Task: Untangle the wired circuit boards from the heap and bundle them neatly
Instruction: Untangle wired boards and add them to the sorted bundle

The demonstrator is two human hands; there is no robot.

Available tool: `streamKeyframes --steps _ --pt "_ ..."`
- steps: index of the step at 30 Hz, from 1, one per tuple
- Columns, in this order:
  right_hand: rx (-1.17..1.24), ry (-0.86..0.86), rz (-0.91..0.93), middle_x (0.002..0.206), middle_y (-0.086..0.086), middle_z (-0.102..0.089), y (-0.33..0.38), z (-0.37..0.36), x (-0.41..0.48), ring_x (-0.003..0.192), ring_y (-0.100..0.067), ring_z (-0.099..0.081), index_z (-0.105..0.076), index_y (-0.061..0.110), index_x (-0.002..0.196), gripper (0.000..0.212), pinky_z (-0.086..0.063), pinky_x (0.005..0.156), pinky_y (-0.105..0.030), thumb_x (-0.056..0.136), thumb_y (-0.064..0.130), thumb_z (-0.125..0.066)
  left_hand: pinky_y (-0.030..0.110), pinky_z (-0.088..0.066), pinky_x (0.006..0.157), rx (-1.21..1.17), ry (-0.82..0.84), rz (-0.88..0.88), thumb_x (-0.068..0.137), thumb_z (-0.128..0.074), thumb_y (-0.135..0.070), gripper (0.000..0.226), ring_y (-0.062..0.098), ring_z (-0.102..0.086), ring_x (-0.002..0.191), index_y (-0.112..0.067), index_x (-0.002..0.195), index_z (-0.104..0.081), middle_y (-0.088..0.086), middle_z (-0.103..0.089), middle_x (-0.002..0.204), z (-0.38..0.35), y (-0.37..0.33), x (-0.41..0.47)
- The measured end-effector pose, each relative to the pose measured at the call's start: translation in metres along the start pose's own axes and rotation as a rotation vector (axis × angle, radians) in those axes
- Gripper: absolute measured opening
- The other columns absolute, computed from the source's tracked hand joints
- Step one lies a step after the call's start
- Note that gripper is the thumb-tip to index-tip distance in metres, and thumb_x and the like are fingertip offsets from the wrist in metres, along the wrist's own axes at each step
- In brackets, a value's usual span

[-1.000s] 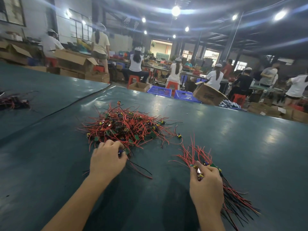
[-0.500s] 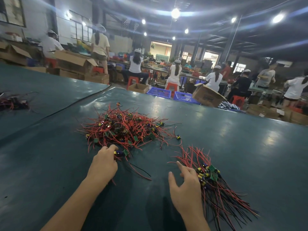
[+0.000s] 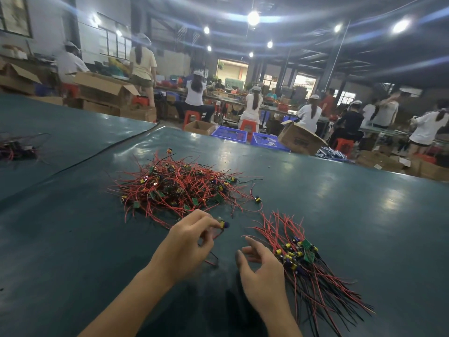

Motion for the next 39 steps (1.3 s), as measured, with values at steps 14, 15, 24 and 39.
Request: streamKeyframes --steps 14,15,24,39 --pt "-0.193 0.021 0.018 0.097 0.008 -0.045 0.011 0.006 -0.006 0.065 -0.002 -0.048 -0.071 0.028 0.110 0.027 -0.050 0.070 -0.030 0.086 0.041 -0.069 0.031 -0.054 0.071 -0.030 0.094 -0.221 0.088 -0.065 -0.003 0.010 0.019 -0.065 0.084 -0.005 0.096 -0.071 0.004 -0.065 0.099 -0.008 -0.026 -0.003" --pt "-0.191 0.018 0.023 0.098 0.007 -0.047 0.013 0.006 -0.006 0.064 -0.004 -0.050 -0.073 0.027 0.102 0.020 -0.051 0.069 -0.030 0.087 0.040 -0.069 0.031 -0.054 0.071 -0.020 0.093 -0.220 0.088 -0.065 -0.004 0.010 0.019 -0.066 0.083 -0.005 0.096 -0.071 0.004 -0.065 0.100 -0.008 -0.025 -0.003" --pt "0.231 -0.216 -0.208 0.069 0.003 -0.070 0.002 0.012 0.001 0.068 -0.017 -0.066 -0.069 0.017 0.072 0.015 -0.050 0.065 -0.029 0.085 0.024 -0.074 0.031 -0.047 0.070 0.108 -0.162 -0.111 0.084 -0.065 -0.023 0.007 0.010 -0.059 0.074 -0.017 0.082 -0.069 -0.010 -0.064 0.080 0.001 -0.027 -0.001" --pt "0.618 0.089 -0.399 0.074 -0.008 -0.074 0.018 -0.002 -0.006 0.059 -0.017 -0.067 -0.074 0.011 0.092 0.009 -0.048 0.043 -0.026 0.091 0.009 -0.066 0.030 -0.052 0.063 -0.250 0.073 0.341 0.091 -0.063 -0.034 0.017 0.008 -0.061 0.065 -0.025 0.079 -0.069 -0.013 -0.066 0.069 -0.033 -0.006 -0.011"
Point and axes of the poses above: each hand's wrist, its own x-axis towards the middle knuckle, its own z-axis out of the back of the hand, y = z × x, the point moved 3 cm from there along x, towards the middle knuckle
